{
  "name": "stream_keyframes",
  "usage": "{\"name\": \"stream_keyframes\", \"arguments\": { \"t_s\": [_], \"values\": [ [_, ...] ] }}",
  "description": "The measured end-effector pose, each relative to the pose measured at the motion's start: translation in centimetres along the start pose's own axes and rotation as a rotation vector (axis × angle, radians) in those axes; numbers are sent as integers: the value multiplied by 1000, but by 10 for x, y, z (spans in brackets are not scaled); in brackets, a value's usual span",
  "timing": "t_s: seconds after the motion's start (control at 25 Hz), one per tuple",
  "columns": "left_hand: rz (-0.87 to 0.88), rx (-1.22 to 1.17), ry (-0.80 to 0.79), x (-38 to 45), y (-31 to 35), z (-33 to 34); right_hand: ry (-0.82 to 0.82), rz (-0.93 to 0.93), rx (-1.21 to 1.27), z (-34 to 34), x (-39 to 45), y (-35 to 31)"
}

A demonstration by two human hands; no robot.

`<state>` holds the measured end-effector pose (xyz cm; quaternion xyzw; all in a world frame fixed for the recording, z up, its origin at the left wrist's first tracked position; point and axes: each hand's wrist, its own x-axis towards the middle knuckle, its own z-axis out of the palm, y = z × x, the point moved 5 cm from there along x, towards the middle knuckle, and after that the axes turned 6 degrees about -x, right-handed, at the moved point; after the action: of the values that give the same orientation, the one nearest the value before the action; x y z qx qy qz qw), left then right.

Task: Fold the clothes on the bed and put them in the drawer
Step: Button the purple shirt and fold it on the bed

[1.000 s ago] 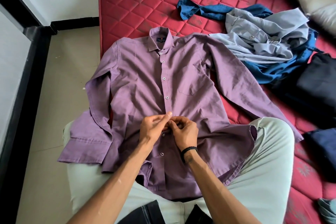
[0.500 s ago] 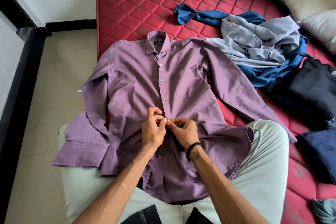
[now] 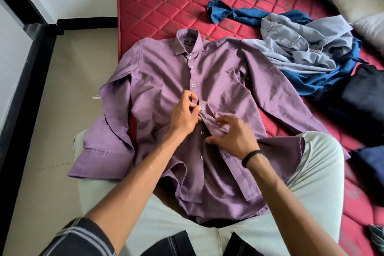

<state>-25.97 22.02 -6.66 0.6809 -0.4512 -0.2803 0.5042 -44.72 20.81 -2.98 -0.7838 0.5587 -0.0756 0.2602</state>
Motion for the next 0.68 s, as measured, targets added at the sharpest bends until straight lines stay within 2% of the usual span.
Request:
{"name": "stream_keyframes", "arguments": {
  "t_s": [0.12,0.28,0.48,0.6,0.68],
  "values": [
    [-11,184,-53,-1,2,-3,70,-17,-242,16,-22,2],
    [182,358,2,-45,23,-9,217,-77,-255,33,-27,0],
    [47,473,-233,-66,12,10,169,-66,-365,38,-18,7],
    [21,521,-238,-71,10,13,128,-73,-429,42,-17,12],
    [39,538,-229,-71,11,14,124,-113,-251,43,-15,17]
  ]
}}
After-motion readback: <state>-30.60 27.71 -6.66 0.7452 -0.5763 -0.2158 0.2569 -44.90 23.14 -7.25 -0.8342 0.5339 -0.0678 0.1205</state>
